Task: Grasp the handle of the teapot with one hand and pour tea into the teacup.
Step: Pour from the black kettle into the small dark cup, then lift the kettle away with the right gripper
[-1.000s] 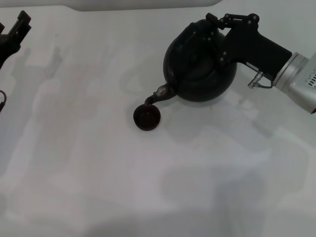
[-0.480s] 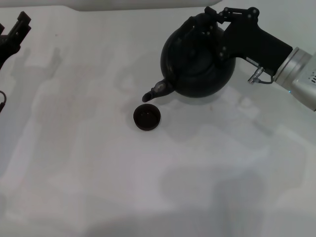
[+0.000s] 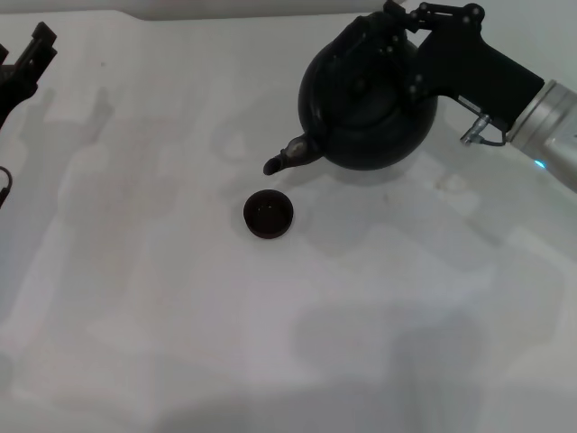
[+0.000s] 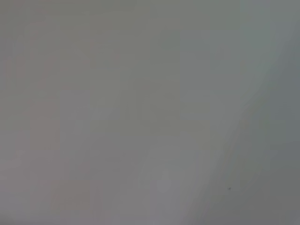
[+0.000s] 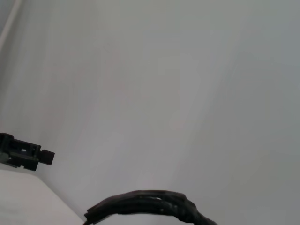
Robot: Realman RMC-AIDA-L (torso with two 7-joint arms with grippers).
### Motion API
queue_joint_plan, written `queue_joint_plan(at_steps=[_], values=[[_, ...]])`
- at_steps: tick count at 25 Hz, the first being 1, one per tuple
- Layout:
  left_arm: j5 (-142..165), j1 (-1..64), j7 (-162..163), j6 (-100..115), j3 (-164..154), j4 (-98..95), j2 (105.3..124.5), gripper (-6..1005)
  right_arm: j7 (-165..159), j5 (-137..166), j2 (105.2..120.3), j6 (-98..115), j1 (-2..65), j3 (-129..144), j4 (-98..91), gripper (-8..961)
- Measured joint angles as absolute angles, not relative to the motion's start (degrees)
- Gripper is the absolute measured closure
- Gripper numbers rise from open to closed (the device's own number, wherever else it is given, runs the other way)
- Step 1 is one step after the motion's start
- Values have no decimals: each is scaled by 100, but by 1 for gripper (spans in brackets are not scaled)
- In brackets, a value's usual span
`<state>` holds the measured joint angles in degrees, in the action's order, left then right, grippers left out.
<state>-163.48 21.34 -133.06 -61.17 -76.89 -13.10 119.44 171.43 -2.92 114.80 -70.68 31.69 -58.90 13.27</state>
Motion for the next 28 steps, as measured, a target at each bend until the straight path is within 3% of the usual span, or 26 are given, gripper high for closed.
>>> queue_joint_plan(at_steps=[17,28], values=[[-16332,2123,-13306,-6118,-7716,-1248,11953,109,17152,1008,11400,-7377,3183,-6685,1252,821],[-16345,2100,-13297,-6167,-7717,-1110,11971,110,17157,2318,11471,-7121,3144,-7848,1629,825]])
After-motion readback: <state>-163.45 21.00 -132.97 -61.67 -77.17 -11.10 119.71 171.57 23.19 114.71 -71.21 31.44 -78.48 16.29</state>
